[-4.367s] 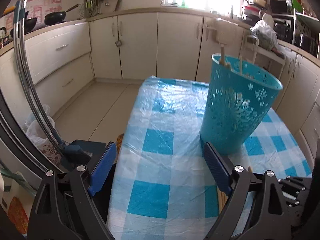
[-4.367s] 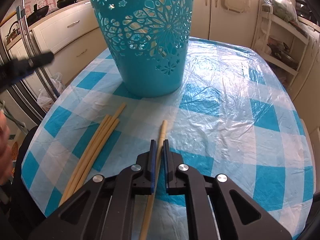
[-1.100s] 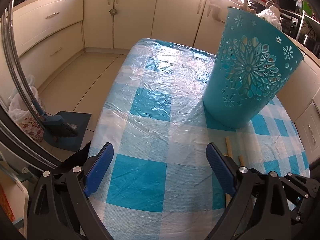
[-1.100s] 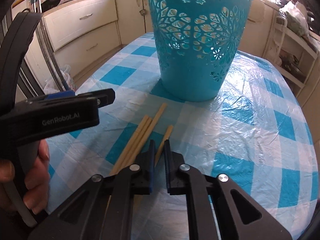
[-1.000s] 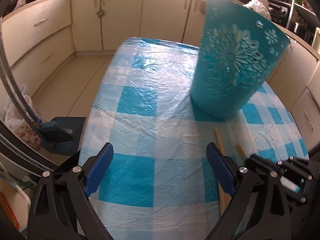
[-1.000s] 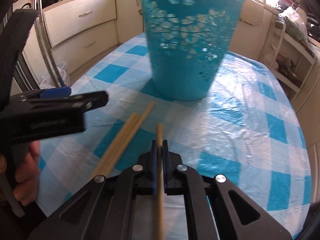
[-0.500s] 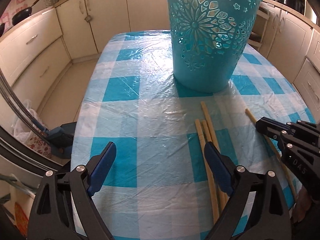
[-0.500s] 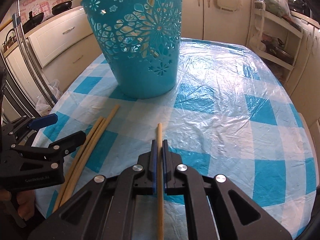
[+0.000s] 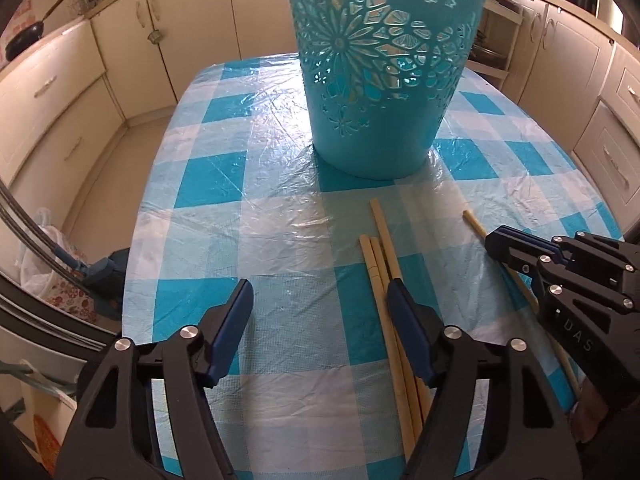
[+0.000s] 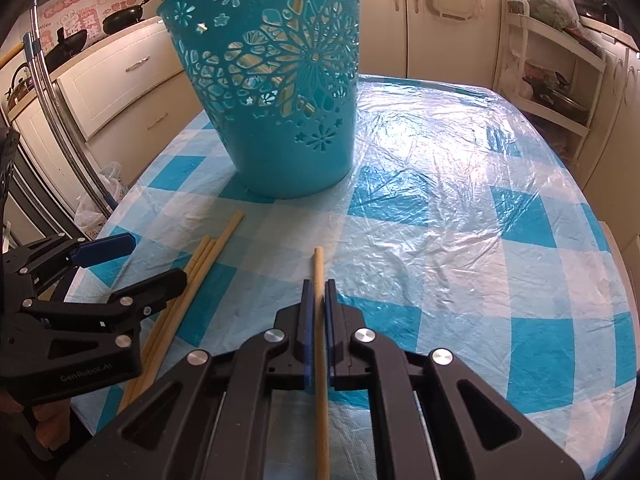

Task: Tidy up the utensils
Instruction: 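Grasp a chopstick with the left gripper while the right gripper holds its chopstick, then lift the chopstick with the left gripper over the teal holder and release it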

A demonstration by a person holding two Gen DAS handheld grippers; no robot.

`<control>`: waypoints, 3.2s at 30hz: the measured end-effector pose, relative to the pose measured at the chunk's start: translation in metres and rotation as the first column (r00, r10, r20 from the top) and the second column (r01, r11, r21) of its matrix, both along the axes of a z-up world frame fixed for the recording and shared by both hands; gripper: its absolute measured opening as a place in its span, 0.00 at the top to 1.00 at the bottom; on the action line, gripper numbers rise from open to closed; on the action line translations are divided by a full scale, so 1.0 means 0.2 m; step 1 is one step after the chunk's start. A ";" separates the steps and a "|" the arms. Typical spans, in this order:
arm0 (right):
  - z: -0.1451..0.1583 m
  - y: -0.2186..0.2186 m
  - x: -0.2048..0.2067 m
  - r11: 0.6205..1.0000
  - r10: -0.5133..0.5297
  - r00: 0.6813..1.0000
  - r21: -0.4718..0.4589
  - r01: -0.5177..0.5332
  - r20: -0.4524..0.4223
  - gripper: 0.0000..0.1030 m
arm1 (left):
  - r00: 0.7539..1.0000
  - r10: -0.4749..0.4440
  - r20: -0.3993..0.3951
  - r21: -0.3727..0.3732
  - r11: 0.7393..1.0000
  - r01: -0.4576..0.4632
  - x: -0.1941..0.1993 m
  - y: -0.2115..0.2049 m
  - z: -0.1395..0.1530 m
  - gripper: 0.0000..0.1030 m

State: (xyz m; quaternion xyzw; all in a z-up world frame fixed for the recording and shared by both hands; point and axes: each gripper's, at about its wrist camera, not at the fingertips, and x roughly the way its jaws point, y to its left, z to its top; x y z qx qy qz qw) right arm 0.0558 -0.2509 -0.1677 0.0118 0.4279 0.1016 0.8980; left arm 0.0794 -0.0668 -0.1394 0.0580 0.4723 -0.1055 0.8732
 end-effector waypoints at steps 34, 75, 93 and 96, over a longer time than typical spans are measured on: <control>0.01 0.01 0.03 0.998 0.045 0.999 -0.053 -0.046 -0.032 0.95 | 0.990 -0.141 0.000 0.069 0.988 0.141 -0.03 -0.12 0.09 0.95; -0.01 -0.06 0.04 0.997 0.010 0.999 0.071 -0.007 -0.034 0.95 | 0.780 0.309 0.545 -0.412 0.909 -0.072 0.66 -0.15 1.09 0.95; -0.01 -0.07 0.04 0.994 0.005 0.999 0.108 -0.001 -0.041 0.95 | 0.841 0.235 0.487 -0.223 0.965 -0.140 0.43 -0.04 0.83 0.41; -0.01 -0.11 0.05 0.988 0.001 0.999 0.156 0.007 -0.053 0.95 | 0.800 0.284 0.528 -0.209 0.957 -0.201 0.26 0.11 0.84 0.22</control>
